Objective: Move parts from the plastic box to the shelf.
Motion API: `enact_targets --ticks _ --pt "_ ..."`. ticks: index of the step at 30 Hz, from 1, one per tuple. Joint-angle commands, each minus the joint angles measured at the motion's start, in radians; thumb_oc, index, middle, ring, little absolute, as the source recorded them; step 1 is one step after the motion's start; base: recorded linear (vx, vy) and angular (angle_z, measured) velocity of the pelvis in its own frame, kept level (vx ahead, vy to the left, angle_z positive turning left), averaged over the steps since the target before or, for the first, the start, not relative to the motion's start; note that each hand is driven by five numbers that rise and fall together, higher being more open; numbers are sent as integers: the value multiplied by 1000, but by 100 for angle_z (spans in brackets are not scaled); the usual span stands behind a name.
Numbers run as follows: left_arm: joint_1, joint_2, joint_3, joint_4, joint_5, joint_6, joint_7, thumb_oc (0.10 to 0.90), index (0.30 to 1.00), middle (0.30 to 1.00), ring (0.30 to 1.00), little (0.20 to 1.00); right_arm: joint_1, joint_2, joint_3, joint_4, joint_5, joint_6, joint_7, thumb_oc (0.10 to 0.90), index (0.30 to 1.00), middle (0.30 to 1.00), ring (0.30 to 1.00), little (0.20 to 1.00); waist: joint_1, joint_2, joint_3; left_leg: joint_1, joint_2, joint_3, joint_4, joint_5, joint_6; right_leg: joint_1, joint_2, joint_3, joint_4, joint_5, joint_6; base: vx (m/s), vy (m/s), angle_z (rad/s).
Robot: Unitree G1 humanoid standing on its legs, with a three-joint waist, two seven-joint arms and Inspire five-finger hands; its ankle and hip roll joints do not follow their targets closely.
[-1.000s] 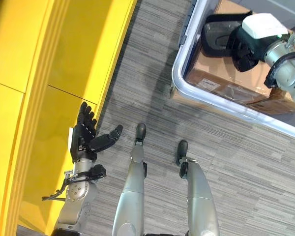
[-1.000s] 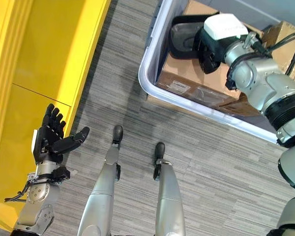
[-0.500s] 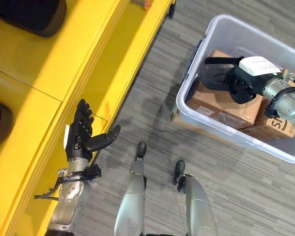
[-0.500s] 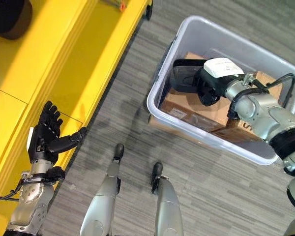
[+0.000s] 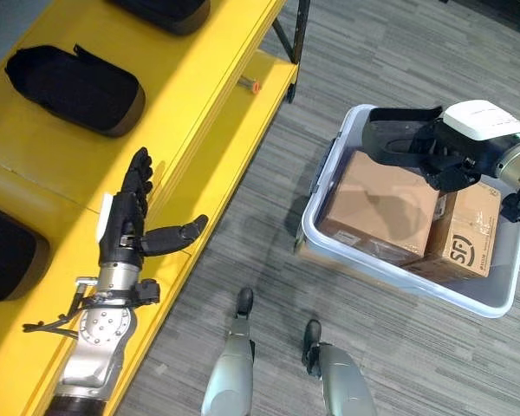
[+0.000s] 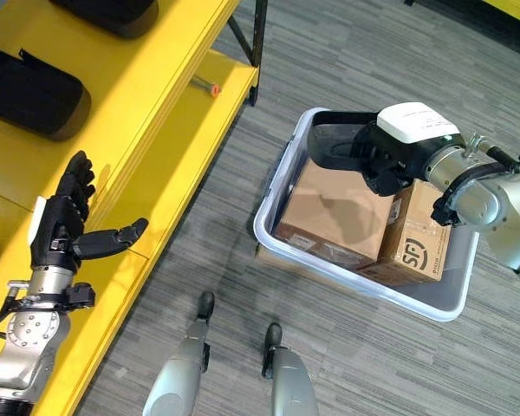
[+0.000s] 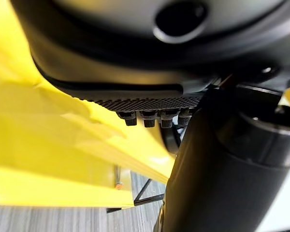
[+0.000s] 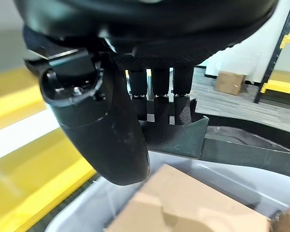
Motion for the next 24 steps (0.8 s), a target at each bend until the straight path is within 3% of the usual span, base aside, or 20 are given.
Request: enact_targets --ticks 1,4,9,19,24 --pt "52 87 30 -52 126 -100 29 900 1000 1000 1000 1000 75 -53 -99 -11 115 -39 -13 400 300 300 300 300 -16 -57 -260 73 93 8 5 -148 -59 102 -66 -9 -254 91 71 162 -11 -3" --pt "52 104 44 -44 145 -100 41 900 1000 1000 1000 1000 142 -61 -149 -23 131 -45 -2 400 300 300 300 300 -21 -55 -287 97 102 12 -8 -150 -61 125 -68 -11 -266 93 75 107 -6 -3" --pt "33 193 63 -48 294 -107 101 900 1000 1000 1000 1000 306 -59 -282 -85 171 -70 22 400 300 300 300 300 -34 -51 -351 172 115 28 -22 -169 -64 196 -69 -12 -283 88 84 112 -8 -2" --pt "46 281 48 -144 482 -115 116 900 1000 1000 1000 1000 518 -49 -466 -184 231 -106 61 400 300 300 300 300 -46 -51 -411 227 127 39 -38 -186 -66 243 -70 -15 -295 85 97 60 3 -3" --pt "35 339 36 -189 538 -122 98 900 1000 1000 1000 1000 574 -42 -498 -214 256 -112 81 400 300 300 300 300 -49 -49 -432 248 132 46 -48 -190 -67 256 -70 -11 -298 84 101 15 2 -1"
